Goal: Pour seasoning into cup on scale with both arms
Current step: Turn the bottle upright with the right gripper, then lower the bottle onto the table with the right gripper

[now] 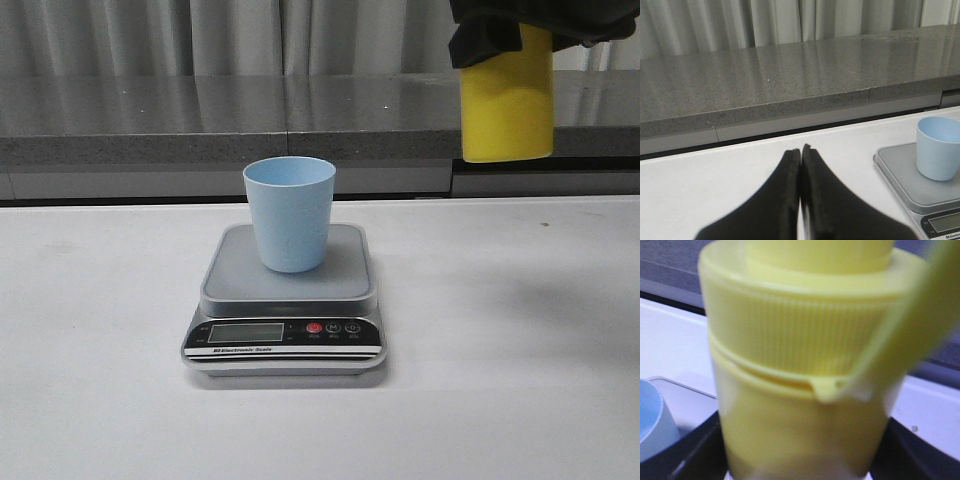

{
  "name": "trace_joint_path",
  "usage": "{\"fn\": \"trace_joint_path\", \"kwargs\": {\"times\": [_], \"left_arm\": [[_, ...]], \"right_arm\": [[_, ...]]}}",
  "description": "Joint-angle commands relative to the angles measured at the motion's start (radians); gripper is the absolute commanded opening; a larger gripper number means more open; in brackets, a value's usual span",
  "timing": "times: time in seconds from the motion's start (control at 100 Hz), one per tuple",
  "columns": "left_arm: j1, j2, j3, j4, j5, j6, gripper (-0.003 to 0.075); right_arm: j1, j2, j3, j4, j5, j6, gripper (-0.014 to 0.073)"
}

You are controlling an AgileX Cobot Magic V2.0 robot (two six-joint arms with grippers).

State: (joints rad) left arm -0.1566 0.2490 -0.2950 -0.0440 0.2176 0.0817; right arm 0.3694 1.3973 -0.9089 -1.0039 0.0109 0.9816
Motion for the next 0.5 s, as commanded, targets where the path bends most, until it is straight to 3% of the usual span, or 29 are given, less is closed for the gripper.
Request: {"fn": "trace_joint_path", "kwargs": {"times": [0.0,0.22,0.49], "left_arm": [[0.004,0.008,-0.031,-0.001,-0.077,-0.004,-0.0020],[0.004,0.008,-0.031,-0.001,-0.077,-0.004,-0.0020],[0.004,0.008,-0.031,-0.001,-0.077,-0.004,-0.0020]], "right_arm": [[-0.029,-0.034,-0.013,0.124,-0.158,-0.165,0.0339],[-0.099,-0.015,0.119,0.439,-0.444,-0.485,0.0339],[-0.103,0.104,0.241,0.596,-0.764,-0.743,0.0339]]}}
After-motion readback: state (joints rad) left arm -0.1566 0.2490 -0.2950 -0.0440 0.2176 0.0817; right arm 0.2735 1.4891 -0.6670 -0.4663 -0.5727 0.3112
